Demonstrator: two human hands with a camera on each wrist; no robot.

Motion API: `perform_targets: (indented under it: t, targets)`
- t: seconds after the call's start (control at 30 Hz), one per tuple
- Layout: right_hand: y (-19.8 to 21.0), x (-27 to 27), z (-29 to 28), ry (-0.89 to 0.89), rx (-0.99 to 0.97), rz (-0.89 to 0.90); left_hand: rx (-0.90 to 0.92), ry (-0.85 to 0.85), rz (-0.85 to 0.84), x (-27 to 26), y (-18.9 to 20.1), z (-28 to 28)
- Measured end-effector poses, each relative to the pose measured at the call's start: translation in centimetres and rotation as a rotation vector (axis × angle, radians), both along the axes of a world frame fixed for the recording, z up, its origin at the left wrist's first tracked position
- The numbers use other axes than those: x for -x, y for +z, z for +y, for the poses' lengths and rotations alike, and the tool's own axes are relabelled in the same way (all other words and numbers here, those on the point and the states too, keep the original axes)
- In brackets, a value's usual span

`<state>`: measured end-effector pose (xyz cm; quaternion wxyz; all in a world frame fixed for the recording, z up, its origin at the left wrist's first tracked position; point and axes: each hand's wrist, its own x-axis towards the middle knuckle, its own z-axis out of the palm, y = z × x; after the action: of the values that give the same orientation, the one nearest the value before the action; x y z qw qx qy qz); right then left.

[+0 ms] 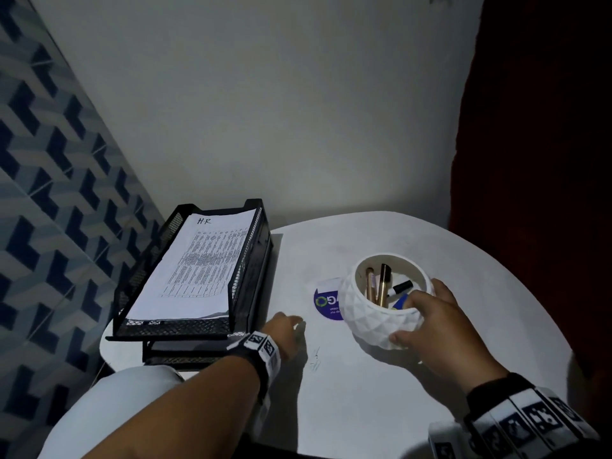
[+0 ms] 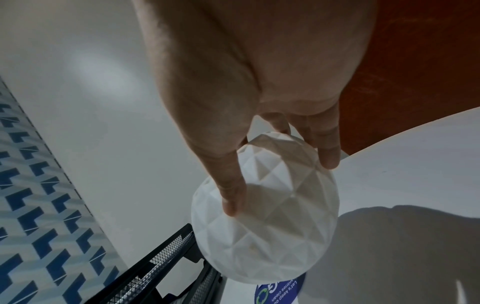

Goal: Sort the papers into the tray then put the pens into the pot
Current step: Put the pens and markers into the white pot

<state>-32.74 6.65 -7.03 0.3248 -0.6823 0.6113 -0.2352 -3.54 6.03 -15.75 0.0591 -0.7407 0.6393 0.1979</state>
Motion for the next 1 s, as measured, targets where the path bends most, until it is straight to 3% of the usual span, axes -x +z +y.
perform_targets:
  t: [0.23,0.43,0.6,0.7,0.83,0.93,1.0]
  targets:
    - [-0.4,0.0,-0.2,0.023,-0.008,0.035,-0.013,-0.055,-0.081,0.4,-2.6,0.5]
    - [-0.4,0.0,0.2,0.046,-0.004,0.061,-0.009,0.047,-0.040,0.8,-2.1,0.5]
    - [-0.4,0.1,0.5,0.066,0.007,0.074,-0.095,0.121,0.112,0.4,-1.9,1.1]
    - [-0.3,-0.1,0.7,0.073,-0.013,0.082,-0.045,0.222,0.203,0.0,-0.7,1.0]
    - [-0.1,-0.4,1.0,0.089,-0.044,0.069,0.210,0.430,0.655,-0.4,4.7,-1.7]
    - [-0.1,-0.7,1.1,0.121,-0.051,0.111,0.365,0.331,0.910,0.7,9.8,-2.7]
    - [0.0,-1.1,1.3,0.135,-0.041,0.116,0.411,0.148,0.859,2.1,11.8,-2.2]
